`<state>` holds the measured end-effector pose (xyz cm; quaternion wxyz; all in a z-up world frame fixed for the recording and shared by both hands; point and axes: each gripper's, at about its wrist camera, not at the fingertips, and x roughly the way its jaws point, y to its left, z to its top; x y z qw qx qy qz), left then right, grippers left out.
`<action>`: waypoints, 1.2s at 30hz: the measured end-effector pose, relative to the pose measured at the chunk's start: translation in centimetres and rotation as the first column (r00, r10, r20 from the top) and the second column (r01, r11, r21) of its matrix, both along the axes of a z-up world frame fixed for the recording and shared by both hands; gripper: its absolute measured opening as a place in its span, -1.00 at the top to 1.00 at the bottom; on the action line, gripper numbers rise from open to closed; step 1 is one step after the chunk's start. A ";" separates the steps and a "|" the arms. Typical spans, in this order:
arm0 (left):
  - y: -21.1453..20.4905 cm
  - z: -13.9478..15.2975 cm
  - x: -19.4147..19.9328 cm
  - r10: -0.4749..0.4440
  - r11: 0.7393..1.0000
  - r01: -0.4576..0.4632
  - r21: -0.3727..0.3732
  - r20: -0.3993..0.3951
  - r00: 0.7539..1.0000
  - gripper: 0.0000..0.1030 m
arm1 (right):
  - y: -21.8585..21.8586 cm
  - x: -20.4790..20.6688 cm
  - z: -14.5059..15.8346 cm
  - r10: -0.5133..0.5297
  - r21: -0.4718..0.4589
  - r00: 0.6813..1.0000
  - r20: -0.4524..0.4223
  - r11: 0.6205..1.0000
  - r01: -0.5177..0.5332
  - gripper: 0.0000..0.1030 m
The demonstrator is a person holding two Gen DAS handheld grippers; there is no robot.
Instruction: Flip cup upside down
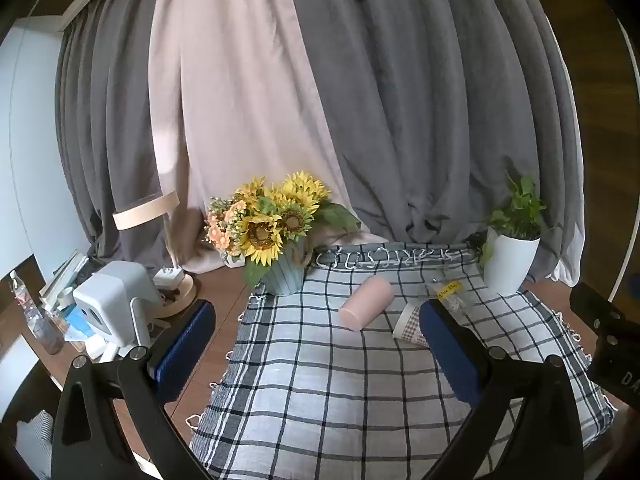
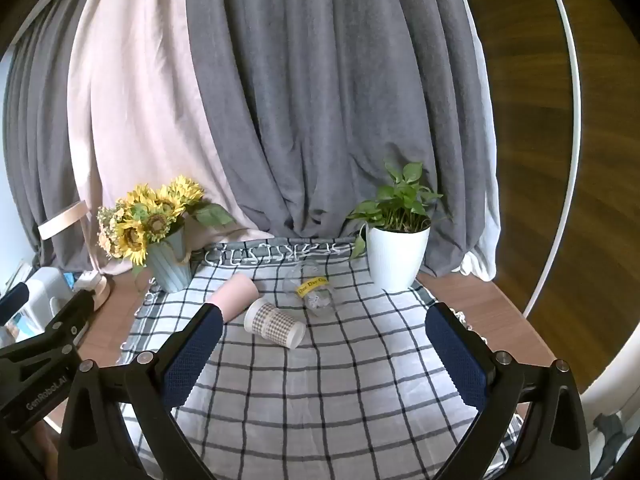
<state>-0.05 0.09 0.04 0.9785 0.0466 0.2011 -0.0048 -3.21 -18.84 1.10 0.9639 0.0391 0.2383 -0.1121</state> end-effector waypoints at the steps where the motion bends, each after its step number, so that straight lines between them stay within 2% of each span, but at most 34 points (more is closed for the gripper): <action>1: 0.1 0.0 0.0 0.004 1.000 -0.004 -0.003 0.003 1.000 -1.00 | 0.0 0.0 0.0 -0.002 -0.004 1.000 -0.002 1.000 0.002 -0.98; 5: 0.4 0.3 -0.2 0.011 1.000 -0.011 -0.018 0.007 1.000 -1.00 | 0.0 0.1 0.0 -0.002 -0.009 1.000 0.003 1.000 0.002 -0.98; 6: 0.2 -0.3 0.5 0.005 1.000 -0.006 -0.022 -0.021 1.000 -1.00 | 0.0 0.1 -0.1 -0.003 -0.009 1.000 0.002 1.000 0.003 -0.98; 36: -0.1 0.7 0.8 -0.011 1.000 0.011 -0.018 0.000 1.000 -1.00 | 0.4 0.4 -0.3 -0.004 0.004 1.000 -0.002 1.000 0.004 -0.98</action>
